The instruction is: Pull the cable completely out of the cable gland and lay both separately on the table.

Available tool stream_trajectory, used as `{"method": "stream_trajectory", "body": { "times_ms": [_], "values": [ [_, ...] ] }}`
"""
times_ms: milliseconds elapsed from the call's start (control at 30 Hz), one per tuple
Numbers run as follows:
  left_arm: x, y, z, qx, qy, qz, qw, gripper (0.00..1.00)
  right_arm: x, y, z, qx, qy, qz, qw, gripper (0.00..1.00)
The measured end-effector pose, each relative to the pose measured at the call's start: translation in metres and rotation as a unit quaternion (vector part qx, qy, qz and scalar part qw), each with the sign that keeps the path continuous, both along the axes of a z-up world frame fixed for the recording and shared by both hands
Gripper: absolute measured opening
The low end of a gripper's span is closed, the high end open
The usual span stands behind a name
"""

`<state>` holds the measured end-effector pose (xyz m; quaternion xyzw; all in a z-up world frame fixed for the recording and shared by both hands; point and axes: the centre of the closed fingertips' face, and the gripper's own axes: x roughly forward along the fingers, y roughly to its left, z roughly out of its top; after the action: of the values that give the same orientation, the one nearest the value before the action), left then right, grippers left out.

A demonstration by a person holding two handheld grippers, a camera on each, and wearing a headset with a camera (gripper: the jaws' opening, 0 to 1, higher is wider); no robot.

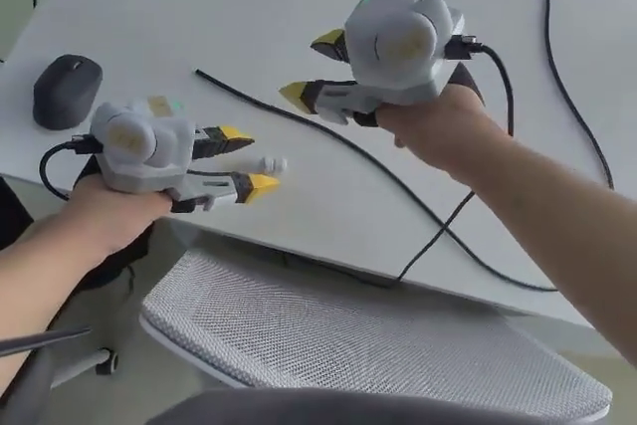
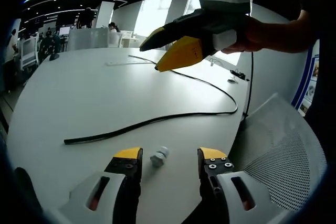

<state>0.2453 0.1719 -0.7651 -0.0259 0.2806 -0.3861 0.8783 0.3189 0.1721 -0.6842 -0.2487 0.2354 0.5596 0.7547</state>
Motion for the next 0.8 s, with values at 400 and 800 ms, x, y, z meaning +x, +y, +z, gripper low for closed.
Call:
{"method": "stream_trajectory", "body": {
  "times_ms": [400, 800],
  "values": [
    [-0.009, 0.002, 0.029, -0.002, -0.005, 0.002, 1.0000, 0.51, -0.030, -0.042, 0.033, 0.041, -0.004, -0.025, 0.9988, 0.44],
    [-0.021, 0.003, 0.057, -0.015, -0.006, 0.011, 0.9998, 0.58, -0.051, -0.099, 0.054, 0.105, 0.018, -0.087, 0.9905, 0.57]
  ]
}}
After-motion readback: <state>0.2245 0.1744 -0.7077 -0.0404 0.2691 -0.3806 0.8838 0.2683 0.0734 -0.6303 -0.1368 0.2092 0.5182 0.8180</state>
